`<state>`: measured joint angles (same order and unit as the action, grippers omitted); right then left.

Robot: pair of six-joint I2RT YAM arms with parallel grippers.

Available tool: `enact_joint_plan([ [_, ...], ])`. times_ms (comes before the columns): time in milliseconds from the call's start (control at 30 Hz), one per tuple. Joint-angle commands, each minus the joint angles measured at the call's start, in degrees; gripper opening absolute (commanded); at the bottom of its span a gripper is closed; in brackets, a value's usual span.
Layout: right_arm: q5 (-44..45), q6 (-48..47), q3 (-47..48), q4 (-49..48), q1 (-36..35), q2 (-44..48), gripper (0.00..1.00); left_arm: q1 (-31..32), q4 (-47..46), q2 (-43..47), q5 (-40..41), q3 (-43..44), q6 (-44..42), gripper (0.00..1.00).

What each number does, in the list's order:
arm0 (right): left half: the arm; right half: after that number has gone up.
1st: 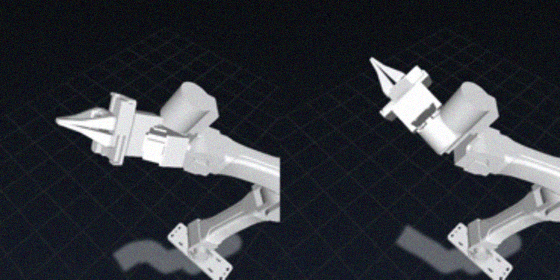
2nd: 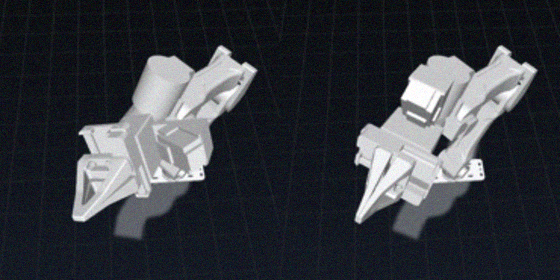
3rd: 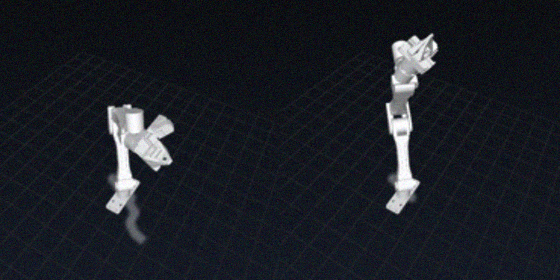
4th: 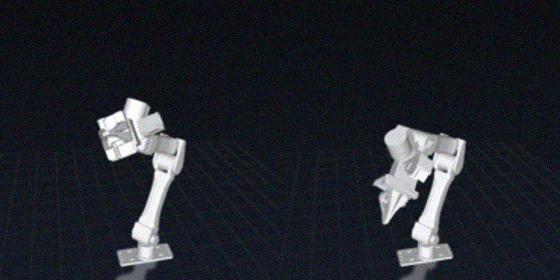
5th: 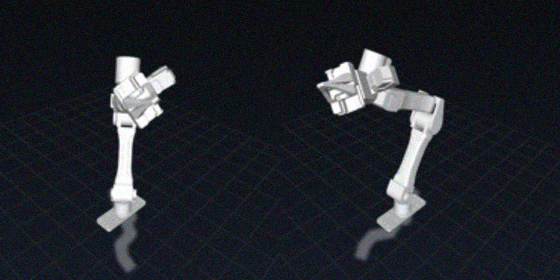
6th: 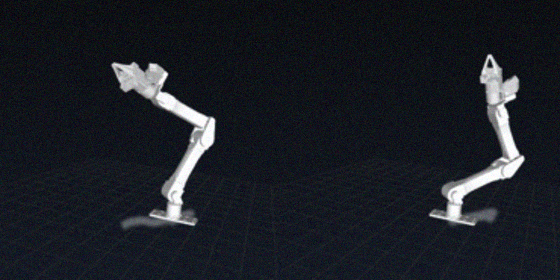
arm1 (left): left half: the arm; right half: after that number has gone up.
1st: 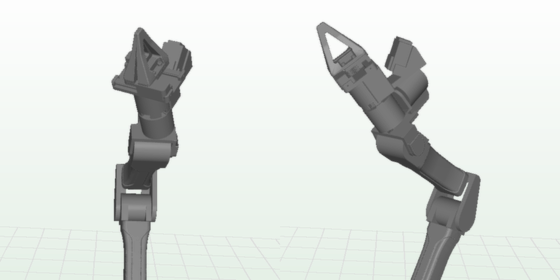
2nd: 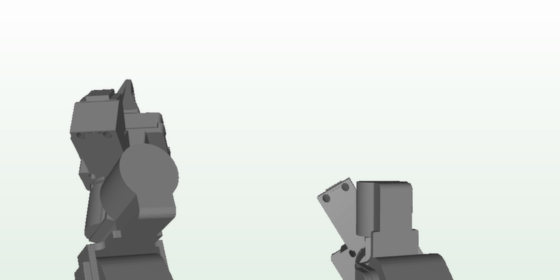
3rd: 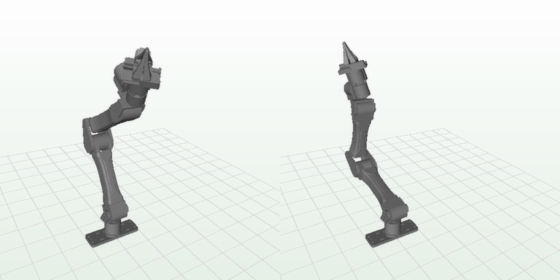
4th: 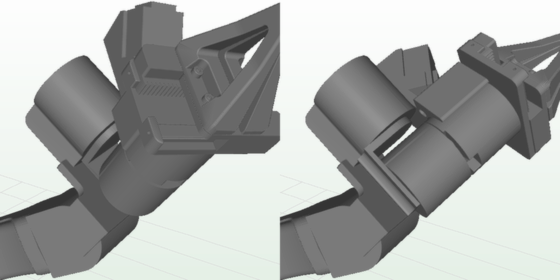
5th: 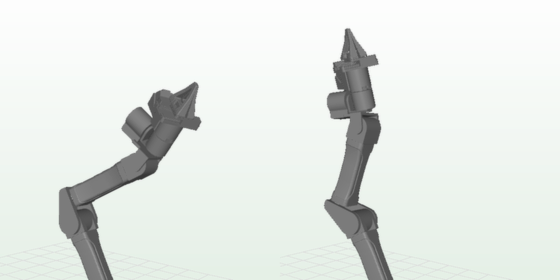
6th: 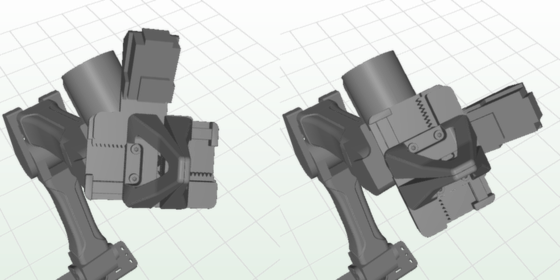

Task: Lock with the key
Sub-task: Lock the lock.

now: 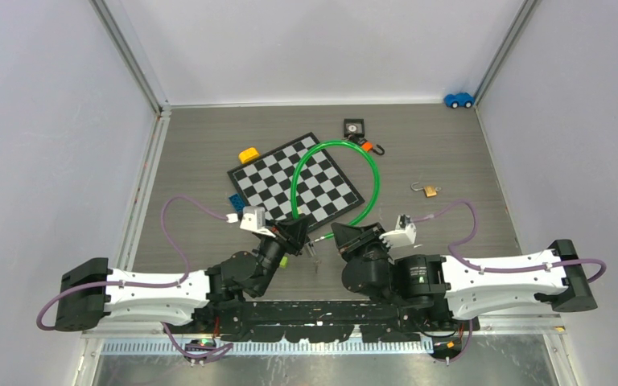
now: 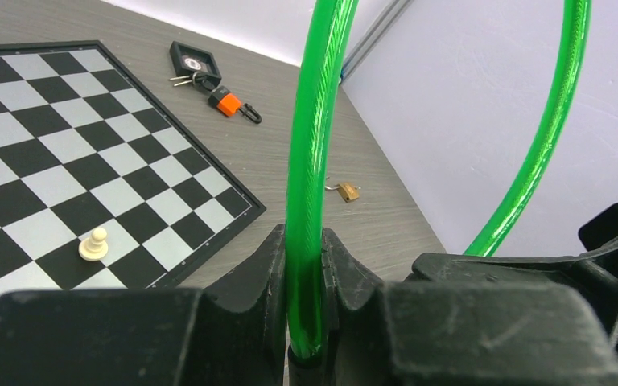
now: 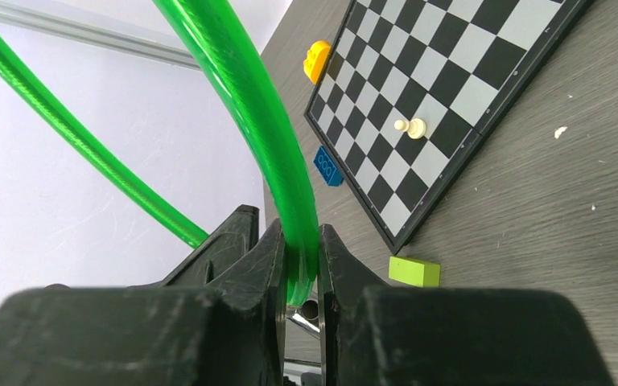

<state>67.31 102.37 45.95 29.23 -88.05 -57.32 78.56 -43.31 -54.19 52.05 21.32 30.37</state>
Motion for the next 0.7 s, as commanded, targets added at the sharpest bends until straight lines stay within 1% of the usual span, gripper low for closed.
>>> enact_joint_plan([
  [0, 4.1, 2.7, 1.4, 0.5, 0.2, -0.6, 0.00, 0.3, -3.4, 0.4, -3.5, 2.4, -2.2, 0.00],
  [367, 3.5, 4.4, -0.2, 0.5, 0.4, -0.4, 0.00, 0.3, -3.8, 1.3, -3.6, 2.2, -2.6, 0.00],
  [667, 1.2, 5.2, -0.5, 0.6, 0.4, -1.2, 0.00, 0.2, -4.5, 1.4, -2.4, 2.1, -3.6, 0.00],
])
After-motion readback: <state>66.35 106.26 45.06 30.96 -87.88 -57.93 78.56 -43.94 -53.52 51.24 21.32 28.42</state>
